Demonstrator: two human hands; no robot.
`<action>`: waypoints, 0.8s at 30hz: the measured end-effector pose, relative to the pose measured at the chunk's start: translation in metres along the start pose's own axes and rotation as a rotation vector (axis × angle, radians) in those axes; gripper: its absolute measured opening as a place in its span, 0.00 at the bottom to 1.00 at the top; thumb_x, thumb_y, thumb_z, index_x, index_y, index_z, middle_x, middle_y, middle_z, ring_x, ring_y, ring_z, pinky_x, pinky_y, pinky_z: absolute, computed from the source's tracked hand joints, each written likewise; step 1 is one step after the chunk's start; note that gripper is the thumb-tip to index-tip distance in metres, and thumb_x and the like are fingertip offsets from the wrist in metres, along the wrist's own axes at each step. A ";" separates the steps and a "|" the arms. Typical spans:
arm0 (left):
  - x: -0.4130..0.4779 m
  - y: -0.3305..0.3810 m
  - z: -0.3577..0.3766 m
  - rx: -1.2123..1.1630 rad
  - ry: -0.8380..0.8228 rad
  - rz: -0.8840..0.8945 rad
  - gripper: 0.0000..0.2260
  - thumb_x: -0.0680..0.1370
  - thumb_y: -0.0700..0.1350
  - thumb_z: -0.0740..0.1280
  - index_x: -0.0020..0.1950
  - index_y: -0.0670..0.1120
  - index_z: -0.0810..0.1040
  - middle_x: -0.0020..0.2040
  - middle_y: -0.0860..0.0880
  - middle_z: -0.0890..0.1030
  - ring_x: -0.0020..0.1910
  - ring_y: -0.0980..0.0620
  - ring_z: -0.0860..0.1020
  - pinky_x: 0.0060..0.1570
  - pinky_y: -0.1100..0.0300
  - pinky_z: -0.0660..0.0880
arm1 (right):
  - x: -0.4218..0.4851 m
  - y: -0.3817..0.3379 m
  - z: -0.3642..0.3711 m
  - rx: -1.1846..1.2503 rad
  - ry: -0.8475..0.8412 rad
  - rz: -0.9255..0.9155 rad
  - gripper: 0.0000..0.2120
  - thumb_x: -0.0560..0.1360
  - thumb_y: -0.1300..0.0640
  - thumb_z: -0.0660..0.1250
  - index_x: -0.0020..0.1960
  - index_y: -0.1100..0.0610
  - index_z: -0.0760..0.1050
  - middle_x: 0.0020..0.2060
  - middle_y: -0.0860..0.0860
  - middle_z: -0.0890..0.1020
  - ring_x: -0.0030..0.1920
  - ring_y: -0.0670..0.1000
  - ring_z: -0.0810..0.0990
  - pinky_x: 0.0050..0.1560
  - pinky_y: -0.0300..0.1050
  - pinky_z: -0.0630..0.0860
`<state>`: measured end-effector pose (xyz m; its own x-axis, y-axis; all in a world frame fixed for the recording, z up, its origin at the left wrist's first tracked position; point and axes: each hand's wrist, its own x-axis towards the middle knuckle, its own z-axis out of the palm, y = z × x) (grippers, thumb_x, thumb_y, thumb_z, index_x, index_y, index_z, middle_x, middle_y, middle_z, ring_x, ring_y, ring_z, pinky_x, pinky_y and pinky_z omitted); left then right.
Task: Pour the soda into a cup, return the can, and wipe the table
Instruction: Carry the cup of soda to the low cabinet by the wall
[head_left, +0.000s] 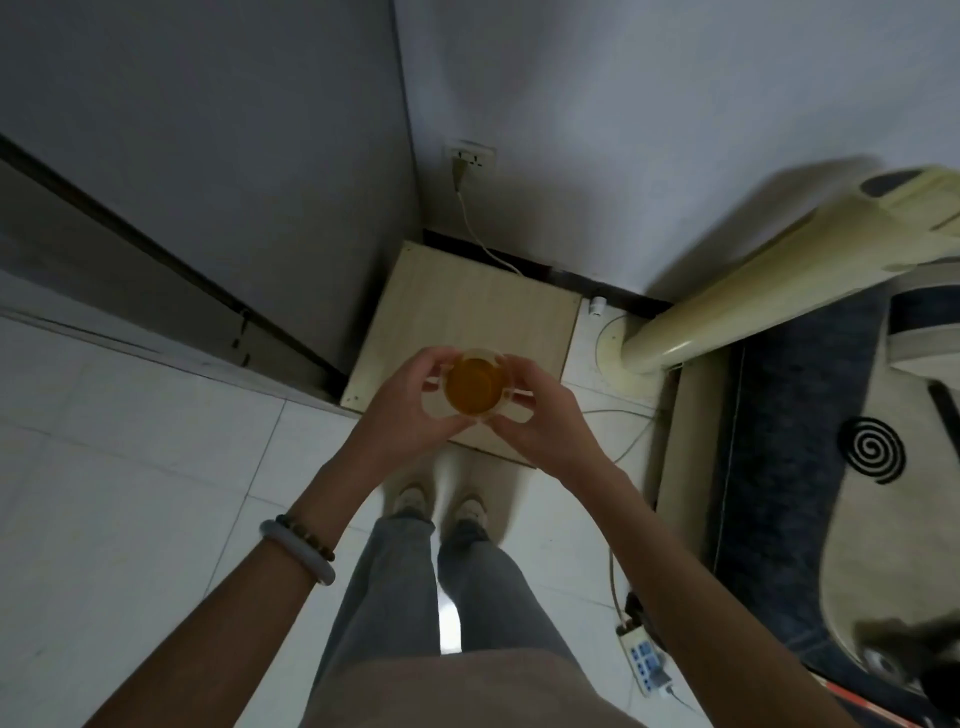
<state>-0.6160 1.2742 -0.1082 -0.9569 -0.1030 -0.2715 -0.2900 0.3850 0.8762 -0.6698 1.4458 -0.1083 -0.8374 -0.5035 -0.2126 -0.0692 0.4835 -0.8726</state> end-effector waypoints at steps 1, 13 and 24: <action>0.008 -0.006 -0.003 0.004 -0.002 -0.002 0.29 0.66 0.46 0.78 0.64 0.51 0.70 0.58 0.57 0.75 0.57 0.64 0.72 0.55 0.69 0.69 | 0.008 0.004 0.005 0.003 0.002 0.005 0.25 0.69 0.60 0.74 0.63 0.56 0.70 0.56 0.47 0.77 0.53 0.40 0.75 0.53 0.25 0.70; 0.084 -0.129 0.006 0.093 -0.095 -0.033 0.28 0.68 0.47 0.76 0.64 0.55 0.68 0.60 0.56 0.75 0.58 0.58 0.73 0.58 0.58 0.72 | 0.082 0.105 0.083 -0.005 0.048 0.061 0.26 0.68 0.61 0.75 0.64 0.57 0.70 0.58 0.51 0.78 0.55 0.44 0.76 0.56 0.32 0.73; 0.126 -0.220 0.061 0.029 -0.137 -0.152 0.26 0.67 0.55 0.75 0.62 0.58 0.69 0.59 0.58 0.75 0.57 0.59 0.73 0.56 0.59 0.71 | 0.107 0.207 0.125 -0.050 0.033 0.148 0.26 0.70 0.61 0.73 0.65 0.57 0.69 0.59 0.51 0.77 0.55 0.42 0.74 0.54 0.24 0.69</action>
<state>-0.6713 1.2324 -0.3597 -0.8906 -0.0366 -0.4532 -0.4286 0.4007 0.8098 -0.7059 1.4025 -0.3663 -0.8580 -0.4005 -0.3218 0.0299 0.5863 -0.8095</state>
